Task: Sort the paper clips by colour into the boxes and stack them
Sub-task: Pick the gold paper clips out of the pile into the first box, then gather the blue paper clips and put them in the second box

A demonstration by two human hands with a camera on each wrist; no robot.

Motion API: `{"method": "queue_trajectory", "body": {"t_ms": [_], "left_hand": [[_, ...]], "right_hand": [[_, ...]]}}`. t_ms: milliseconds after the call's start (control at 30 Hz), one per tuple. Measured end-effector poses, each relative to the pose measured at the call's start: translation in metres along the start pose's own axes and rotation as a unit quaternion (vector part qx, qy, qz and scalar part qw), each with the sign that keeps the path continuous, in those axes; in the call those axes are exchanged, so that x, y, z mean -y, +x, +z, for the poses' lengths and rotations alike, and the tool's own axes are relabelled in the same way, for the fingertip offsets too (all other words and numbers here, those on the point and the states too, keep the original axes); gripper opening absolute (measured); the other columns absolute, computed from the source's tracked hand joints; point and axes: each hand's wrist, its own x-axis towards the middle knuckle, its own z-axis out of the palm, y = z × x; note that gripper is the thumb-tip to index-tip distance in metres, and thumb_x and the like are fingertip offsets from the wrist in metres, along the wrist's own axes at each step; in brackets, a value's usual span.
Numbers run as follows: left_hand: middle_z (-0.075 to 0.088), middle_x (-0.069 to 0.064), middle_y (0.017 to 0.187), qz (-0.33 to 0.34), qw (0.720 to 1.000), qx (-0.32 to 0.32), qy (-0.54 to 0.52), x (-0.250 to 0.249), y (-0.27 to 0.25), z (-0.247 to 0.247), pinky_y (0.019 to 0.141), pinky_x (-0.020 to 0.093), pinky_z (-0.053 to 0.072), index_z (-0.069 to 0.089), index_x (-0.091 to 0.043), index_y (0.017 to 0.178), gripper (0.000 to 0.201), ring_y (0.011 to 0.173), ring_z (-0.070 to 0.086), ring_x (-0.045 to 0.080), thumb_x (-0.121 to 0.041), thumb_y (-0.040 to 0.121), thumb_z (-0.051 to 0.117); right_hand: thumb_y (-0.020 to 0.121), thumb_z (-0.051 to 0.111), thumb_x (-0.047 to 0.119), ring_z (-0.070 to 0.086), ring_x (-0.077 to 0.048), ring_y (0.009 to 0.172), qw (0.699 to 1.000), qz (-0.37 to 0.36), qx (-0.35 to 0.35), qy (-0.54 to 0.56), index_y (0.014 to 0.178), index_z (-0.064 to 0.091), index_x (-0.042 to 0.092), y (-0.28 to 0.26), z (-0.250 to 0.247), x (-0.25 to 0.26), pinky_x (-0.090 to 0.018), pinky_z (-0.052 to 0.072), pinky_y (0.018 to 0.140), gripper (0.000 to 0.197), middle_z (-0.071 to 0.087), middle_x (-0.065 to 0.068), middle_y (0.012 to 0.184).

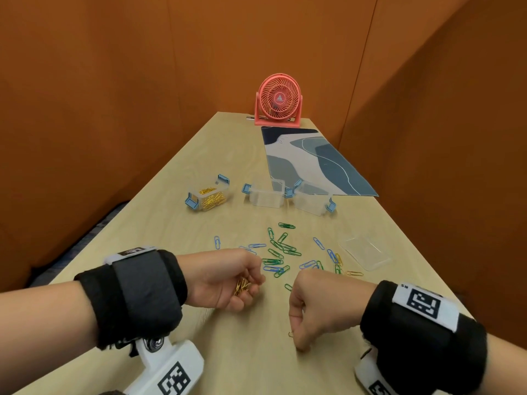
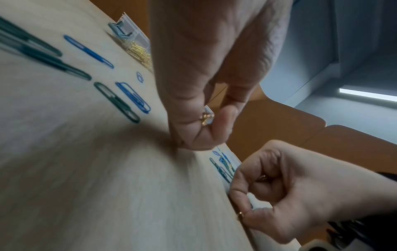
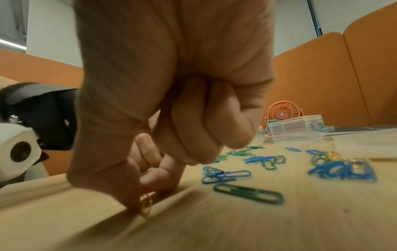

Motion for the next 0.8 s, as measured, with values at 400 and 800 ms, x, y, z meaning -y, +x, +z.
{"method": "queue_trajectory", "body": {"t_ms": [400, 800], "left_hand": [[0.060, 0.014, 0.063, 0.057, 0.976, 0.111, -0.180, -0.023, 0.009, -0.001, 0.040, 0.021, 0.051, 0.057, 0.002, 0.082, 0.037, 0.044, 0.058, 0.019, -0.011, 0.096, 0.025], [0.039, 0.004, 0.067, 0.242, 0.915, -0.285, -0.153, -0.123, 0.024, -0.111, 0.054, 0.022, 0.036, 0.044, -0.008, 0.075, 0.030, 0.058, 0.037, 0.014, -0.002, 0.095, 0.022]], "right_hand": [[0.078, 0.069, 0.025, 0.059, 0.001, 0.070, 0.970, -0.124, -0.152, 0.143, 0.087, 0.065, 0.024, 0.021, -0.044, 0.015, -0.016, 0.047, 0.069, 0.010, 0.066, 0.008, 0.087], [0.073, 0.074, 0.015, 0.056, -0.008, 0.065, 0.983, 0.137, -0.118, 0.034, 0.087, 0.070, 0.018, 0.004, -0.072, -0.057, -0.016, 0.045, 0.062, 0.015, 0.069, 0.001, 0.080]]}}
